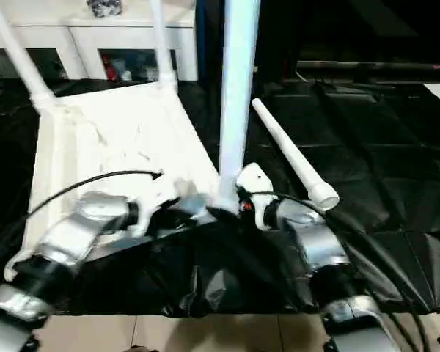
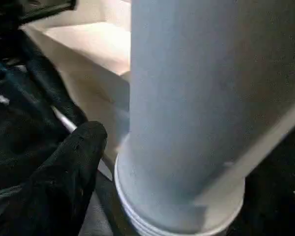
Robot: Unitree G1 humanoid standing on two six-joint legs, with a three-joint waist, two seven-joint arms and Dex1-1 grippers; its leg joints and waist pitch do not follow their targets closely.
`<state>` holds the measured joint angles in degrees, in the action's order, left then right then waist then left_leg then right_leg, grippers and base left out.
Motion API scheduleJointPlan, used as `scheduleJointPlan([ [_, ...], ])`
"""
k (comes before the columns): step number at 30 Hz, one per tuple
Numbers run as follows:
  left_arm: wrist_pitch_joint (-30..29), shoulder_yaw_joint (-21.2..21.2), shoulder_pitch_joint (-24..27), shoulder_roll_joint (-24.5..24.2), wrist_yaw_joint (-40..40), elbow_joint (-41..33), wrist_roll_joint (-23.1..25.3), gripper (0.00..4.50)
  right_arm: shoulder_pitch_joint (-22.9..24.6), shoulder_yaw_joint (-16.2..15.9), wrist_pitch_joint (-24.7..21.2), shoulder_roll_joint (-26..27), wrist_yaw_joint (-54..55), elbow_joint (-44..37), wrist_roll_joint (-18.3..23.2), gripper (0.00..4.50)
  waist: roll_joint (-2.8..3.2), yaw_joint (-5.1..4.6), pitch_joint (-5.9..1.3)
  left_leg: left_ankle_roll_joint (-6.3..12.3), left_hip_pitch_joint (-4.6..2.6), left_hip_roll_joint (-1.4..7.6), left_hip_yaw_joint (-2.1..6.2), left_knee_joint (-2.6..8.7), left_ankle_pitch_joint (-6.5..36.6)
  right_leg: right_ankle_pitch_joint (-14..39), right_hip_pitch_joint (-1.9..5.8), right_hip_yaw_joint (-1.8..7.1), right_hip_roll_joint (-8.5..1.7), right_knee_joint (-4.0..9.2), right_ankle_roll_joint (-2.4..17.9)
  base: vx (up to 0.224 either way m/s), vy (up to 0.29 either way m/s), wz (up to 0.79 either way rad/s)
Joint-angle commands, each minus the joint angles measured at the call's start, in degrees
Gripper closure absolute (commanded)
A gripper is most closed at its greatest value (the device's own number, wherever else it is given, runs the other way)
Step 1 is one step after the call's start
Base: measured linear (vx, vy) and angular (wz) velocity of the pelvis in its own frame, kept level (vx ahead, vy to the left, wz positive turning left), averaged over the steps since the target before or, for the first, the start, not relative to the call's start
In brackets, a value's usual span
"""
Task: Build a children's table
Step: Rotate leg to tighten
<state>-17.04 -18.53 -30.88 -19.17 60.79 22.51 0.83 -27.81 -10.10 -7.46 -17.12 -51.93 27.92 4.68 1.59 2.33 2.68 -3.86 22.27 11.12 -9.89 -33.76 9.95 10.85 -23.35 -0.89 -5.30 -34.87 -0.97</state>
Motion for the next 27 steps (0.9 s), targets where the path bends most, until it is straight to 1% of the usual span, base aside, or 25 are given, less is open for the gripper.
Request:
scheduleJointPlan([
  [1,1.44,-1.87,-0.21,0.09,3.14,-2.59,-0.88,4.5,0.25,-1.29,-0.8,-0.11,-1.82,-1.76,0.65,0.95,-0.26,-0.04,-3.71,3.73,-1.09,1.21,-0.26,3.85,11.82,4.69,2.73,0.77,-1.36,3.61,15.32,0.0,0.0,0.0],
  [3,1.72,-2.16,-0.08,-0.62,3.89,-2.67,-1.02,4.5,0.79,-1.98,-1.41,-0.33,-3.3,-3.07,0.71,1.01,-0.24,0.07,-3.72,3.44,-1.16,1.18,-0.29,3.86,11.86,4.81,2.71,0.75,-1.26,3.57,15.32,0.0,0.0,0.0],
  [6,1.77,-2.21,-0.1,-0.93,4.3,-2.54,-1.13,4.5,1.24,-2.57,-2.11,-0.56,-3.95,-4.08,0.9,1.4,-0.23,0.28,-3.7,2.86,-1.24,1.21,-0.29,3.91,12.42,5.53,2.65,0.82,-1.37,3.65,15.02,0.0,0.0,0.0],
  [7,1.79,-2.34,-0.08,-1.14,4.77,-2.56,-1.17,4.5,1.36,-2.84,-2.33,-0.68,-4.17,-4.41,0.93,1.4,-0.24,0.29,-3.69,2.79,-1.2,1.2,-0.26,3.95,12.27,5.42,2.69,0.82,-1.35,3.63,14.95,0.0,0.0,0.0],
  [8,1.81,-2.43,-0.06,-1.28,5.11,-2.56,-1.19,4.5,1.44,-3.01,-2.47,-0.75,-4.32,-4.64,0.94,1.47,-0.43,0.38,-3.71,2.79,-1.21,1.16,-0.3,3.89,11.96,5.34,2.69,0.83,-1.37,3.58,14.94,0.0,0.0,0.0],
  [10,1.56,-2.66,0.17,-1.68,6.1,-3.01,-1.38,4.5,1.76,-3.29,-3.22,-0.97,-5.15,-5.49,1.08,1.69,-0.4,0.46,-3.72,2.86,-1.16,1.14,-0.31,3.87,11.66,5.18,2.71,0.84,-1.37,3.57,14.77,0.0,0.0,0.0],
  [16,1.64,-2.51,0.2,-1.5,6.05,-3.01,-1.36,4.5,2.16,-3.08,-3.69,-0.76,-5.11,-6.26,0.79,1.76,-0.38,0.53,-3.75,2.86,-1.13,1.11,-0.32,3.81,11.06,4.75,2.72,0.83,-1.37,3.5,14.7,0.0,0.0,0.0],
  [17,1.5,-2.07,0.07,-0.56,4.35,-2.6,-1.15,4.5,2.18,-2.66,-3.17,0.27,-3.14,-5.69,0.56,1.77,-0.39,0.49,-3.74,2.85,-1.11,1.1,-0.34,3.81,11.14,4.92,2.7,0.85,-1.38,3.51,14.66,0.0,0.0,0.0],
  [18,0.47,-1.09,-0.49,1.26,0.94,-1.59,-0.81,4.5,1.77,-1.66,-2.69,2.19,0.99,-4.1,0.06,1.77,-0.42,0.52,-3.76,2.73,-1.12,1.12,-0.33,3.81,11.14,5.09,2.71,0.85,-1.39,3.53,14.61,0.0,0.0,0.0],
  [19,0.36,-0.99,-0.55,1.44,0.61,-1.49,-0.78,4.5,1.72,-1.55,-2.64,2.38,1.4,-3.94,0.01,1.77,-0.39,0.42,-3.68,2.34,-1.12,1.05,-0.42,3.81,10.99,5.36,2.55,0.89,-1.35,3.6,14.6,0.0,0.0,0.0],
  [20,-1.35,0.53,-1.51,4.18,-4.5,0.08,-0.46,4.5,0.75,0.13,-2.73,5.25,7.93,-1.19,-0.68,1.77,-0.41,0.32,-3.64,2.01,-1.04,1.07,-0.4,3.87,11.15,5.73,2.59,0.92,-1.39,3.61,14.52,0.0,0.0,0.0],
  [21,-1.87,1.01,-1.83,5.05,-6.09,0.58,-0.42,4.5,0.33,0.72,-3.01,6.16,10.08,-0.18,-0.86,1.77,-0.56,0.16,-3.53,1.3,-1.06,1.01,-0.33,3.99,11.94,7.78,2.55,0.88,-1.46,3.82,14.24,0.0,0.0,0.0],
  [22,-2.28,1.35,-2.05,5.81,-7.39,0.9,-0.41,4.5,-0.06,1.19,-2.86,7.02,12.03,0.81,-1.05,1.77,-0.61,0.01,-3.59,0.74,-1.18,0.89,-0.29,4.04,13.38,10.64,2.56,0.85,-1.48,4.06,13.5,0.0,0.0,0.0],
  [23,-2.94,1.86,-2.42,6.95,-9.54,1.44,-0.26,4.5,-0.67,1.98,-2.47,8.38,15.14,2.35,-1.32,1.77,-0.6,-0.1,-3.6,0.57,-1.19,0.92,-0.27,4.03,13.69,11.32,2.52,0.89,-1.52,4.1,13.24,0.0,0.0,0.0],
  [24,-3.66,2.38,-2.97,8.2,-12.02,2.24,0.05,4.5,-1.41,3.07,-2.92,9.87,18.22,4.0,-1.11,1.78,-0.66,-0.43,-3.48,0.22,-0.9,0.83,-0.14,4.19,13.9,12.54,2.59,0.86,-1.49,4.22,12.56,0.0,0.0,0.0],
  [25,-4.51,3.12,-3.69,9.95,-15.22,3.32,0.33,4.5,-2.53,4.42,-3.19,11.82,22.57,6.38,-0.96,1.78,-0.75,-0.69,-3.57,0.14,-0.98,0.77,-0.18,4.11,13.95,12.68,2.46,0.94,-1.45,4.26,12.27,0.0,0.0,0.0],
  [26,-5.13,3.89,-4.43,11.57,-18.4,4.48,0.62,4.5,-3.62,5.51,-3.38,13.43,26.65,8.58,-1.01,1.78,-0.73,-0.94,-3.51,0.1,-0.9,0.72,-0.18,4.1,14.0,12.95,2.37,0.94,-1.45,4.3,12.34,0.0,0.0,0.0],
  [27,-5.32,4.52,-5.12,12.99,-20.92,5.58,0.75,4.5,-4.6,6.28,-3.55,14.74,29.82,10.51,-1.08,1.78,-0.64,-1.08,-3.58,-0.34,-1.08,0.6,-0.19,4.04,14.39,14.38,2.23,0.88,-1.39,4.47,12.06,0.0,0.0,0.0],
])
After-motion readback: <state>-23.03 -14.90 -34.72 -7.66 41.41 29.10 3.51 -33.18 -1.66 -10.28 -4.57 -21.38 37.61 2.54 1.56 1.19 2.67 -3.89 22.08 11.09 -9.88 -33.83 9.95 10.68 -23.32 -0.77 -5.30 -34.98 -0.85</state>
